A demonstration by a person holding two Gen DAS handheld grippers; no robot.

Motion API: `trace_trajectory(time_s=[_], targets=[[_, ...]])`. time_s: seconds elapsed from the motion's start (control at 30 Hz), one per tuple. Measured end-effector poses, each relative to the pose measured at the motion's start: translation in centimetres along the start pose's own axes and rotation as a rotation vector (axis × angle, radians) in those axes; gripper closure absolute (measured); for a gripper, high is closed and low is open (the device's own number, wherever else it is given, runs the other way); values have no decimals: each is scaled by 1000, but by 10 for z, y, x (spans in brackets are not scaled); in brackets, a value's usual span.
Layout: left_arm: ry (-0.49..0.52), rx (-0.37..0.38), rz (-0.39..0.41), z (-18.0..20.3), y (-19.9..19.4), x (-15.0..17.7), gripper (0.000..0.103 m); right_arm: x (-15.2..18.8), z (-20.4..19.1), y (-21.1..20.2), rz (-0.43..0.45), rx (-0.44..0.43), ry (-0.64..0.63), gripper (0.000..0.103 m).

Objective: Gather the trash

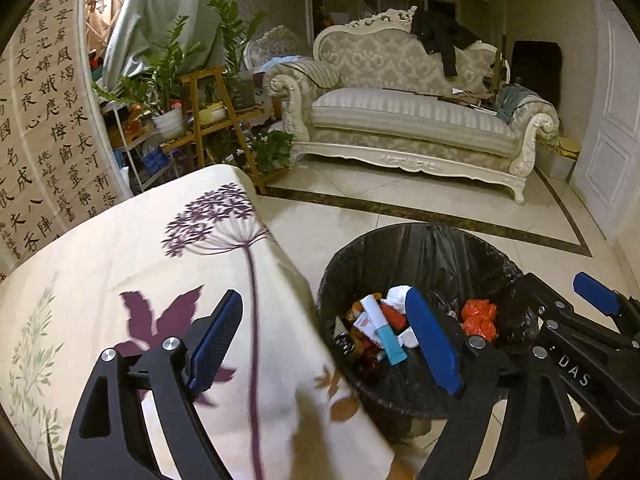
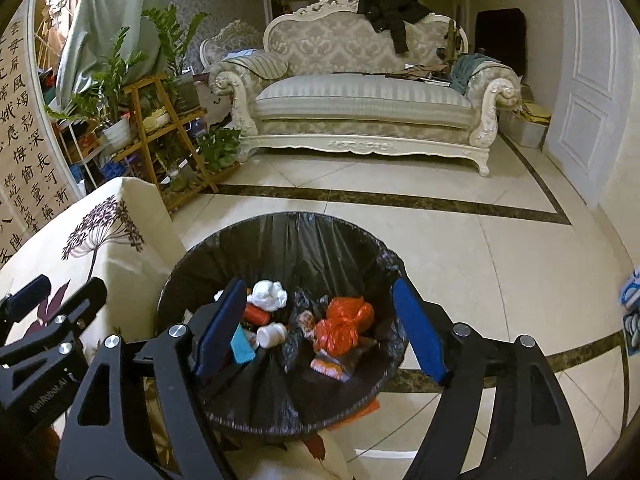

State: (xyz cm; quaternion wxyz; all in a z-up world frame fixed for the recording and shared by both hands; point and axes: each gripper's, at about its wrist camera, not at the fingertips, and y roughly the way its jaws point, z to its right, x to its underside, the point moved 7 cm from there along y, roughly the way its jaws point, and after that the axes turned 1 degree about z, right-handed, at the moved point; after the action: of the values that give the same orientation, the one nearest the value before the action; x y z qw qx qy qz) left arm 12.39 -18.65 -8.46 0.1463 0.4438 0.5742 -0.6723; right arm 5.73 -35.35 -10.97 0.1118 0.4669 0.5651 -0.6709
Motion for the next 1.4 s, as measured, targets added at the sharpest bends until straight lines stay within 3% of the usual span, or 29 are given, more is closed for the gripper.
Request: trace_trajectory(time_s=[0.23,0.33,0.67,1.4], targets=[[-35,-22,25,-18,-38,15,20,10,-12,-35,27,-17,-22,28],[-47,-29,49,-24,-55,20,19,14,-16,-53,43,-31,-28,22],[-70,-88,85,-51,-96,36,18,25,-34,-95,79,-62,-71,21],[-104,-77,131,-63,-129,42,18,27,-51,-136,143,-93,-91,21]])
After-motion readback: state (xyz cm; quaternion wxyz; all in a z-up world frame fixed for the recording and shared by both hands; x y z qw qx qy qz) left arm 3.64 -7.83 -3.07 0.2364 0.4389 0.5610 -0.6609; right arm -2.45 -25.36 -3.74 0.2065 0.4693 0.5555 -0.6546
